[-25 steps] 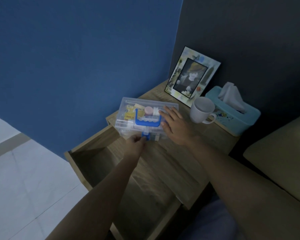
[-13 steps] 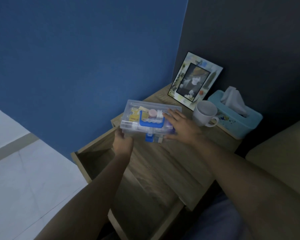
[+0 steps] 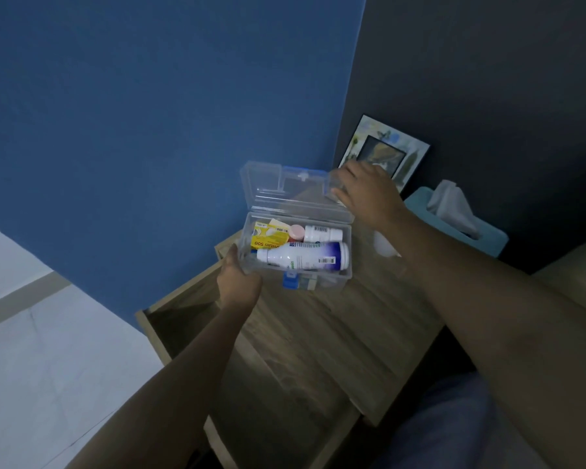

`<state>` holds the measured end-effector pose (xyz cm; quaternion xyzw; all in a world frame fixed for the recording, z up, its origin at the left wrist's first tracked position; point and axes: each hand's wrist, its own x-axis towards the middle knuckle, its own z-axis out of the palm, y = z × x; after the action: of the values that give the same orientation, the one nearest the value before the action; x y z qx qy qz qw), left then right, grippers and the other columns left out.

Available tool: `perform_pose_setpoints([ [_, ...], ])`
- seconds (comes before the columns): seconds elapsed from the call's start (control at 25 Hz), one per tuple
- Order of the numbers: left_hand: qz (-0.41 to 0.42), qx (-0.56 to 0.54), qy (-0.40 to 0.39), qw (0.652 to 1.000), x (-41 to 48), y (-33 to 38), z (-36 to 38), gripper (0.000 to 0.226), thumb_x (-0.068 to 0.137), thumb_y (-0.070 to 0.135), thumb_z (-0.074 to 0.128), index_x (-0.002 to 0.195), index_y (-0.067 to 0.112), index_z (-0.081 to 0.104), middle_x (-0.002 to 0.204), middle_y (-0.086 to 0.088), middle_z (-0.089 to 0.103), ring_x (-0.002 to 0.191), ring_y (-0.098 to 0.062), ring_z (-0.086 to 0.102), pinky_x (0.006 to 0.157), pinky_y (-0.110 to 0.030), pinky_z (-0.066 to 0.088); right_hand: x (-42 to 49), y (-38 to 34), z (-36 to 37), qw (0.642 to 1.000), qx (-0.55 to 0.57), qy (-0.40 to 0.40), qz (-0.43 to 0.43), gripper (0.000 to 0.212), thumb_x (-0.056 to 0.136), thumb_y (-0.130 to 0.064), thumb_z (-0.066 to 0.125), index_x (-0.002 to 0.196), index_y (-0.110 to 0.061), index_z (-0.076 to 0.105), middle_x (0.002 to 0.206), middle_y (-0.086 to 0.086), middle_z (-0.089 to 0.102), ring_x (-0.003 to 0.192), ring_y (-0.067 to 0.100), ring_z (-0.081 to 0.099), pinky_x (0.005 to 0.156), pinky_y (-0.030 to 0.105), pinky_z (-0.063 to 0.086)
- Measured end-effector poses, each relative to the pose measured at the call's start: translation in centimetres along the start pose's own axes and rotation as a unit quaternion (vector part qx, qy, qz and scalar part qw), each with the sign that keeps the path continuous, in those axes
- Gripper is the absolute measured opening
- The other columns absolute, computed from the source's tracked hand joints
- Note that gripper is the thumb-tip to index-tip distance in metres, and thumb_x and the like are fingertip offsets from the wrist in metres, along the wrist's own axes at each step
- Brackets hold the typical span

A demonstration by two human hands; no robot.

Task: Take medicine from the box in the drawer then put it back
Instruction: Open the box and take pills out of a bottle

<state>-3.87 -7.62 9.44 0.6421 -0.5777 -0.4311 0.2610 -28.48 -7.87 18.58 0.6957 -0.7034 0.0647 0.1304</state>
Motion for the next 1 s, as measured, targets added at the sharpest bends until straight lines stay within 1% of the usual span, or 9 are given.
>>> perform_pose_setpoints([
  [0.16, 0.031, 0.012, 0.0, 0.999, 0.8, -0.3, -0.2, 0.059, 0.081, 0.0, 0.048, 0.138, 0.014, 0.04, 0.131, -0.014, 0.057, 0.115, -0.033, 0.056, 0.091, -0.041, 0.048, 1.5, 1.2, 1.2, 0.998, 0.005, -0.06, 0.007, 0.06, 0.095, -0.034, 0.043, 0.144, -0.006, 0.024, 0.144, 0.018, 0.04, 0.131, 0.032, 0.038, 0.108, 0.044, 0.031],
  [0.32, 0.025, 0.012, 0.0, 1.0, 1.5, -0.6, -0.3, 0.061, 0.079, -0.004, 0.045, 0.137, 0.012, 0.041, 0.131, -0.014, 0.056, 0.111, -0.032, 0.057, 0.087, -0.039, 0.05, 2.8, 1.6, 2.2, 0.994, 0.002, -0.107, 0.023, 0.068, 0.095, -0.039, 0.042, 0.146, -0.003, 0.016, 0.156, 0.016, 0.022, 0.143, 0.028, 0.023, 0.116, 0.043, 0.021],
  [0.4, 0.027, 0.007, 0.002, 1.0, 1.6, -0.7, -0.4, 0.061, 0.078, -0.004, 0.045, 0.137, 0.011, 0.042, 0.131, -0.014, 0.057, 0.111, -0.031, 0.057, 0.086, -0.036, 0.047, 3.2, 1.2, 2.4, 0.996, 0.019, -0.09, 0.013, 0.067, 0.094, -0.036, 0.045, 0.146, -0.002, 0.019, 0.155, 0.017, 0.022, 0.143, 0.029, 0.023, 0.117, 0.042, 0.02],
  [0.48, 0.03, 0.004, 0.004, 1.0, 1.6, -0.9, -0.5, 0.062, 0.077, -0.004, 0.045, 0.137, 0.011, 0.041, 0.131, -0.015, 0.057, 0.113, -0.032, 0.056, 0.088, -0.035, 0.046, 3.2, 0.3, 2.8, 0.996, 0.049, -0.069, -0.021, 0.057, 0.094, -0.027, 0.049, 0.142, -0.004, 0.03, 0.15, 0.019, 0.033, 0.137, 0.032, 0.033, 0.112, 0.042, 0.027],
  [0.52, 0.03, 0.001, 0.003, 1.0, 1.7, -0.9, -0.5, 0.062, 0.078, -0.004, 0.045, 0.138, 0.011, 0.041, 0.133, -0.014, 0.056, 0.115, -0.032, 0.056, 0.089, -0.037, 0.046, 3.1, -0.3, 3.2, 0.994, 0.063, -0.079, -0.046, 0.05, 0.094, -0.024, 0.049, 0.138, -0.006, 0.036, 0.145, 0.019, 0.04, 0.132, 0.033, 0.04, 0.108, 0.042, 0.032],
  [0.6, 0.027, -0.006, 0.0, 1.0, 1.8, -1.0, -0.6, 0.063, 0.079, -0.005, 0.045, 0.139, 0.012, 0.04, 0.135, -0.014, 0.055, 0.117, -0.031, 0.055, 0.088, -0.035, 0.047, 3.1, -1.8, 4.1, 0.981, 0.077, -0.15, -0.095, 0.042, 0.094, -0.023, 0.05, 0.132, -0.006, 0.045, 0.134, 0.018, 0.051, 0.121, 0.032, 0.048, 0.101, 0.041, 0.04],
  [0.72, 0.029, -0.011, -0.005, 1.0, 1.8, -1.0, -0.6, 0.063, 0.079, -0.005, 0.046, 0.14, 0.012, 0.039, 0.135, -0.013, 0.054, 0.118, -0.029, 0.054, 0.081, -0.029, 0.044, 3.2, -3.3, 5.0, 0.96, 0.071, -0.238, -0.128, 0.041, 0.092, -0.026, 0.054, 0.129, -0.01, 0.051, 0.131, 0.014, 0.054, 0.117, 0.031, 0.052, 0.094, 0.039, 0.043],
  [0.84, 0.027, -0.011, -0.011, 1.0, 1.7, -1.0, -0.5, 0.063, 0.08, -0.005, 0.046, 0.141, 0.013, 0.038, 0.136, -0.013, 0.053, 0.119, -0.029, 0.054, 0.081, -0.029, 0.045, 3.4, -4.0, 5.6, 0.954, 0.042, -0.258, -0.146, 0.04, 0.087, -0.028, 0.061, 0.125, -0.015, 0.056, 0.125, 0.009, 0.057, 0.111, 0.029, 0.054, 0.086, 0.038, 0.045],
  [1.0, 0.023, -0.01, -0.012, 1.0, 2.0, -1.2, -0.6, 0.064, 0.08, -0.005, 0.045, 0.141, 0.013, 0.037, 0.138, -0.013, 0.052, 0.122, -0.03, 0.052, 0.088, -0.035, 0.048, 4.0, -4.9, 6.2, 0.951, 0.005, -0.262, -0.162, 0.042, 0.084, -0.024, 0.065, 0.125, -0.014, 0.057, 0.122, 0.01, 0.058, 0.109, 0.028, 0.054, 0.082, 0.034, 0.042],
])
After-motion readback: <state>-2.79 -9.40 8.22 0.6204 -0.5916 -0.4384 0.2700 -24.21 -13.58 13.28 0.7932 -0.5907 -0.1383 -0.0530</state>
